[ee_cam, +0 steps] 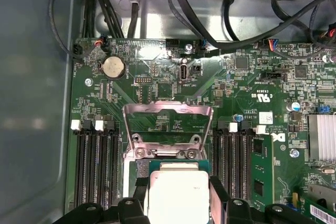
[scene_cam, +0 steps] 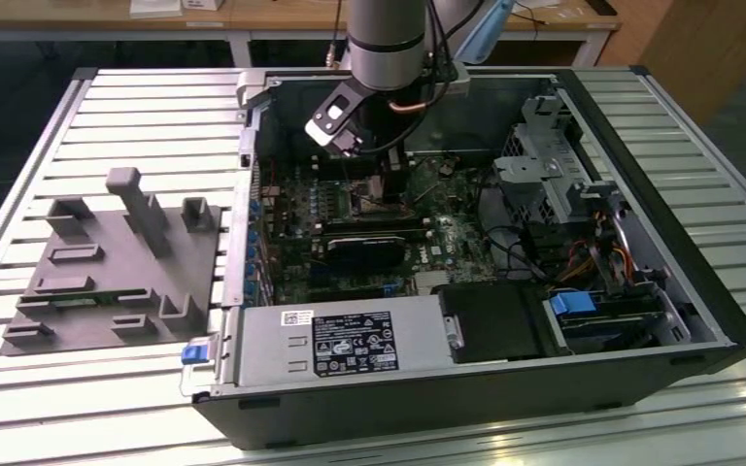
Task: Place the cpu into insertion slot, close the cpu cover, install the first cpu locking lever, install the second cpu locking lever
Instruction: 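Place the cpu into insertion slot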
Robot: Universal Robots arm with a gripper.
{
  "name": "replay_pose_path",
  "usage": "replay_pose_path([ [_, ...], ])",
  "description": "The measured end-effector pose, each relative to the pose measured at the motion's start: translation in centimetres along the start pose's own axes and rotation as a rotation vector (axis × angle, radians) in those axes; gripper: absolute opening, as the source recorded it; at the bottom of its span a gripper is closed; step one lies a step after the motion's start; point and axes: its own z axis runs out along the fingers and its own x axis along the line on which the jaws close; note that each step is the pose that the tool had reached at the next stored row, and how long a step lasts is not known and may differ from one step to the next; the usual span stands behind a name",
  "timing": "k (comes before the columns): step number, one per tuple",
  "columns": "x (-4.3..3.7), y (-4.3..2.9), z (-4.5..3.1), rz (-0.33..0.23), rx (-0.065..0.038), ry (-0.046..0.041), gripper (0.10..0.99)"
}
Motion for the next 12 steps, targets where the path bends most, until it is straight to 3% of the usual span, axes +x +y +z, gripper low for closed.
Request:
replay_pose_path([
  [12, 0.33, -0.19, 0.48, 0.001, 0.000, 0.0001, 0.537],
])
